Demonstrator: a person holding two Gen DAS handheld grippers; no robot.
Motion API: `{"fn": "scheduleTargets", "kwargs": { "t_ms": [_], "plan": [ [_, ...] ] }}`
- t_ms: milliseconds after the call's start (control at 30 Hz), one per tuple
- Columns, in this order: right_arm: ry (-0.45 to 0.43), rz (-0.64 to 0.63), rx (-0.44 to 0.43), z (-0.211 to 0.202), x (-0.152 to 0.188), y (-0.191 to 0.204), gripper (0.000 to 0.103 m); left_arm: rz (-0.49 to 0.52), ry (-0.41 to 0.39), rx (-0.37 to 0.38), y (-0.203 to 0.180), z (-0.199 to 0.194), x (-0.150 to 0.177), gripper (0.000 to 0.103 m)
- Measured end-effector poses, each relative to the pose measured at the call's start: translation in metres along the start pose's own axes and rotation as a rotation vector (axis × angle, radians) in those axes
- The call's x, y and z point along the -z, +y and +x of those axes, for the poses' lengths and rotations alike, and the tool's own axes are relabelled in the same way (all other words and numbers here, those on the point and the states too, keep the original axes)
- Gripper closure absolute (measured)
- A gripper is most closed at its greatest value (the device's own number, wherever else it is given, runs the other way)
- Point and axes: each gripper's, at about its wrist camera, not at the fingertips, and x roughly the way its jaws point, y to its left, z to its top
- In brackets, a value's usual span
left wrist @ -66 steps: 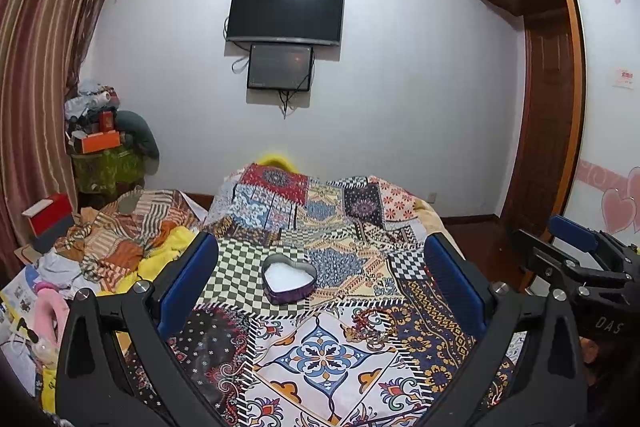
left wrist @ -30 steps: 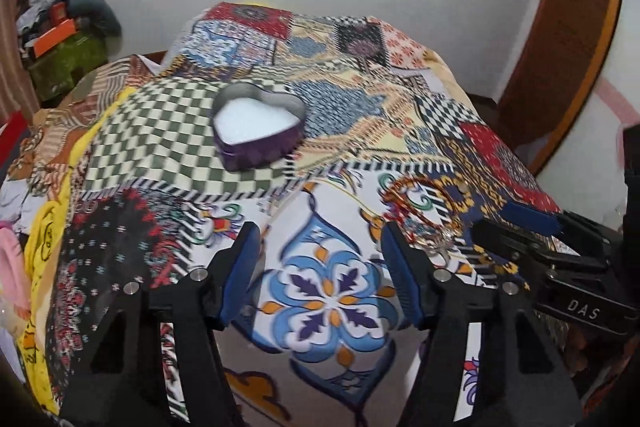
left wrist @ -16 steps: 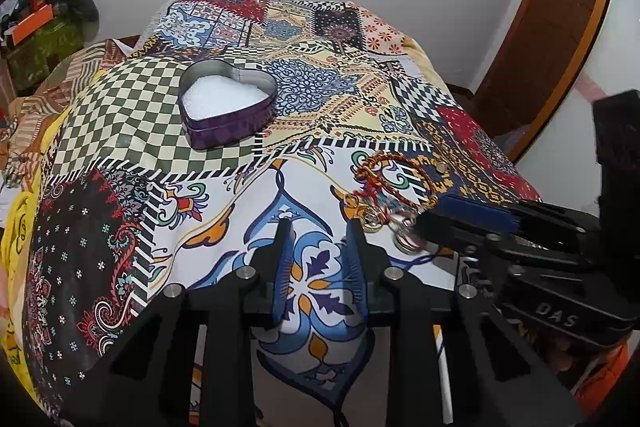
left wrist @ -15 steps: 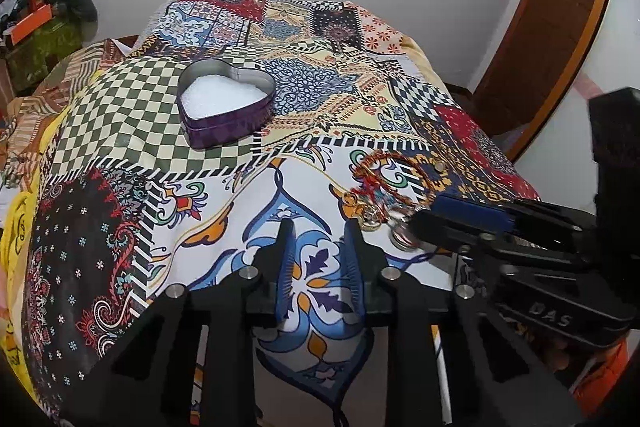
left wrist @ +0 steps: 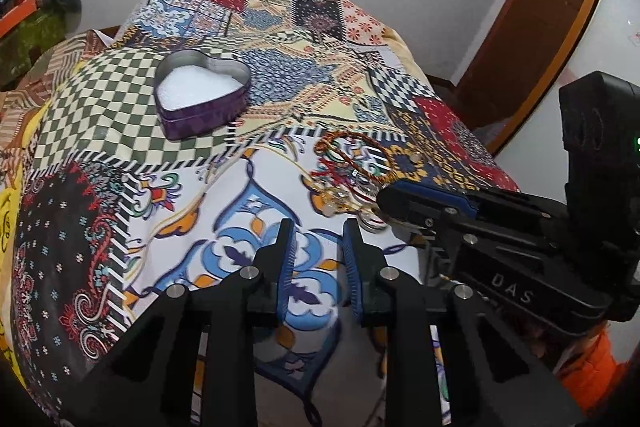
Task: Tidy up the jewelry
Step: 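Grasp a silver ring with the left tool while the right tool grasps a small silver charm, then carry the ring in the left tool while the right tool carries the charm over the heart tin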
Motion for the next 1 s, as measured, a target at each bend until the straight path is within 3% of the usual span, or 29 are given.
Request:
{"fn": "scheduleTargets", "kwargs": {
  "t_ms": [333,767,1000],
  "plan": [
    [-0.035,0.052,0.028,-0.024,0.006,-0.018,0.092,0.042,0.040,0.030,-0.025,0.007,-0.001,0.080],
    [-0.058,0.094,0.017,-0.039,0.010,-0.034,0.092,0.116,0.024,-0.075,-0.042,0.029,-0.004,0.083],
    [-0.073,0.079,0.020,-0.046,0.008,-0.028,0.092,0.098,0.013,-0.067,-0.040,0.014,-0.002,0.083]
  ]
}}
